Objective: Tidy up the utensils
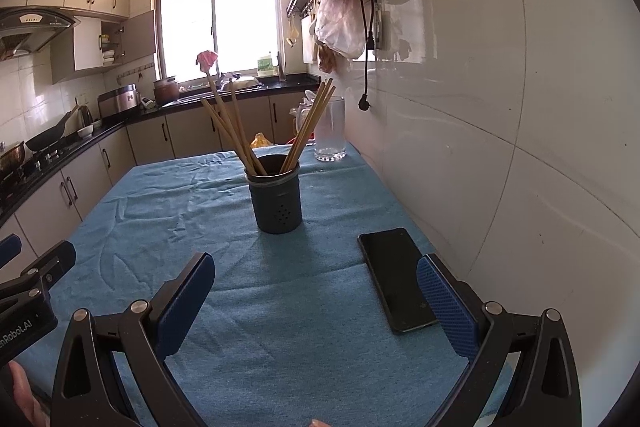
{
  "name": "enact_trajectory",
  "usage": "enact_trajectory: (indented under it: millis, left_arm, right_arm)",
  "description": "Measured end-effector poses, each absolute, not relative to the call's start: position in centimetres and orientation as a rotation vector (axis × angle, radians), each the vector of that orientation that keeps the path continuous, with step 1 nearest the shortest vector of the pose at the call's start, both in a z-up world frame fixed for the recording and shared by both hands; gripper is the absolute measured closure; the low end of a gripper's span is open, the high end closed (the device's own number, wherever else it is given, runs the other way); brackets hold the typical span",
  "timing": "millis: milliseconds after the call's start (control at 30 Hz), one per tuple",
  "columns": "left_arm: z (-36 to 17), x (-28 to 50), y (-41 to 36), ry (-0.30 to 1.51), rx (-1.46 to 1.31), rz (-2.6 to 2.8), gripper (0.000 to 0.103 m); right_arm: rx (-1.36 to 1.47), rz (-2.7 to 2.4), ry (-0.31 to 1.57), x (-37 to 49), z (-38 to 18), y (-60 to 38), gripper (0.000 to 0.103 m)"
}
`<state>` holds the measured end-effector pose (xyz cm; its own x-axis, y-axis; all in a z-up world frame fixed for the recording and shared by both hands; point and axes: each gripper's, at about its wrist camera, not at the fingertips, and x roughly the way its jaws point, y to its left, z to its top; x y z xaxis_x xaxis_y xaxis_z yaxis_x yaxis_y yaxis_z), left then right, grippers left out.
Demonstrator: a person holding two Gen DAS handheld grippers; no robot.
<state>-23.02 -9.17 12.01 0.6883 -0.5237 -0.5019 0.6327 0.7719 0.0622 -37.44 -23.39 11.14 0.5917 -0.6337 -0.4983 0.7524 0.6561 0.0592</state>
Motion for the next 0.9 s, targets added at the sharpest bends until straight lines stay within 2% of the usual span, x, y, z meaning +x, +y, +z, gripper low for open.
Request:
enact_trajectory:
  millis: [900]
  left_arm:
    - [12.01,-22.73,-8.57,0.489,0.225,-0.652,0.007]
  right_arm:
    - [0.265,-0.807,0.496,-36.46,10.49,-23.21,0.000]
